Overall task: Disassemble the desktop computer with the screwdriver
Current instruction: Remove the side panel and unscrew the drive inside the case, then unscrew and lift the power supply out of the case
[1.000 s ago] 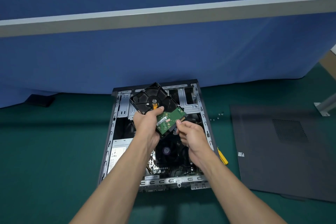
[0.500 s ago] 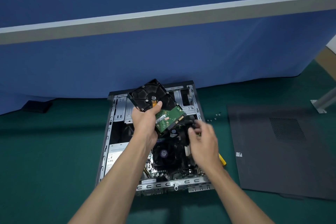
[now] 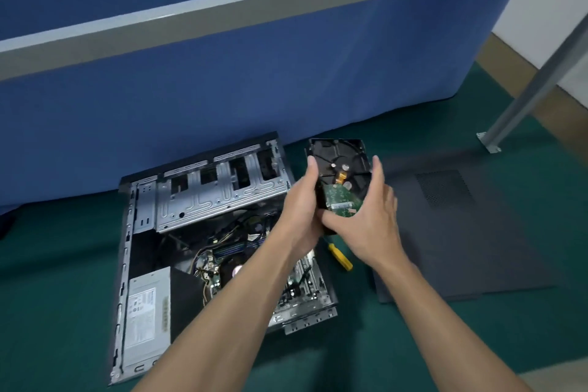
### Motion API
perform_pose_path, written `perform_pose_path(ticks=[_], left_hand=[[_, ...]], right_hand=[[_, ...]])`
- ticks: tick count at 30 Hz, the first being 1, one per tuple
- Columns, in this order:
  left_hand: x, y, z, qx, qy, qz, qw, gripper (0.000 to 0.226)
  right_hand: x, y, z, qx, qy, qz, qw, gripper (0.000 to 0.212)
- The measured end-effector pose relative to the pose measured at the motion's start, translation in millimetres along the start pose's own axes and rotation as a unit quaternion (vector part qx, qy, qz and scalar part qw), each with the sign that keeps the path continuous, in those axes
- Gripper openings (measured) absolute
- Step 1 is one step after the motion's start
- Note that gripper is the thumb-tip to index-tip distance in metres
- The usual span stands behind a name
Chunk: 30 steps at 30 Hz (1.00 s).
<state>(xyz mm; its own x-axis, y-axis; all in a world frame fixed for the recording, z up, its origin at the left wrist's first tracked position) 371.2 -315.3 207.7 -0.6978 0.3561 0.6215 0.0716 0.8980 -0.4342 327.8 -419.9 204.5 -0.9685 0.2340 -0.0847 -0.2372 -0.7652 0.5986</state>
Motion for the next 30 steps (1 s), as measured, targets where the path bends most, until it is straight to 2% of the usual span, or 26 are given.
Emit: perform_pose_path(ticks=[2,3,4,5,7,8,9,10,11,13,21,30], left_hand=[[-7,-12,11,-0.02,0.009,0.01,1.0,0.054],[-11,-13,15,-0.081,-0.007,-0.013,0.997,0.053],[-15,-9,16,-0.191,-0.035,-0.06,0.979,0.051],[-19,-2,15,-0.337,-0.076,-0.121,0.931,0.05],[-29,18,14,-0.608,-0.136,-0.219,0.751,0.059],[-34,28,16,-0.68,-0.144,-0.236,0.679,0.067],[-38,37,18,-0.725,-0.141,-0.242,0.629,0.072],[-42,45,20,-0.753,-0.125,-0.246,0.597,0.077],[-47,52,23,-0.767,-0.104,-0.251,0.582,0.08],[-52,61,29,-0.766,-0.082,-0.257,0.583,0.083],[-54,67,34,-0.736,-0.127,-0.28,0.603,0.081],[-53,64,33,-0.725,-0.126,-0.278,0.618,0.081]], right_hand=[[-1,5,-21,-0.036,-0.053,-0.034,0.997,0.122],[-3,7,-34,-0.033,-0.072,-0.042,0.996,0.122],[-5,9,-48,-0.007,-0.086,-0.043,0.995,0.121],[-7,9,-63,0.033,-0.101,-0.038,0.994,0.12],[-12,8,-95,0.11,-0.139,-0.015,0.984,0.118],[-14,7,-111,0.137,-0.155,-0.003,0.978,0.117],[-16,5,-124,0.161,-0.164,0.007,0.973,0.115],[-18,4,-137,0.182,-0.171,0.017,0.968,0.114],[-21,2,-150,0.201,-0.176,0.027,0.963,0.114],[-25,-3,-170,0.233,-0.175,0.04,0.956,0.112],[-52,-12,-206,0.271,-0.125,0.033,0.954,0.108],[-61,-10,-224,0.269,-0.153,0.078,0.948,0.115]])
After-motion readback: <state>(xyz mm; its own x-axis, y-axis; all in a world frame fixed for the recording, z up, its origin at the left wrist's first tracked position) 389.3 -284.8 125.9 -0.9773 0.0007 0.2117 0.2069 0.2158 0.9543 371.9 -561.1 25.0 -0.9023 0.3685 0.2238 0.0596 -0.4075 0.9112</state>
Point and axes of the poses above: each hand's wrist, its own x-axis away from the middle knuckle, its own y-axis out of the back of the hand, z = x × y, the point moved 4 cm from there along -x, towards the middle knuckle, and after that the axes turned 10 degrees about y, right-handed, at the moved point
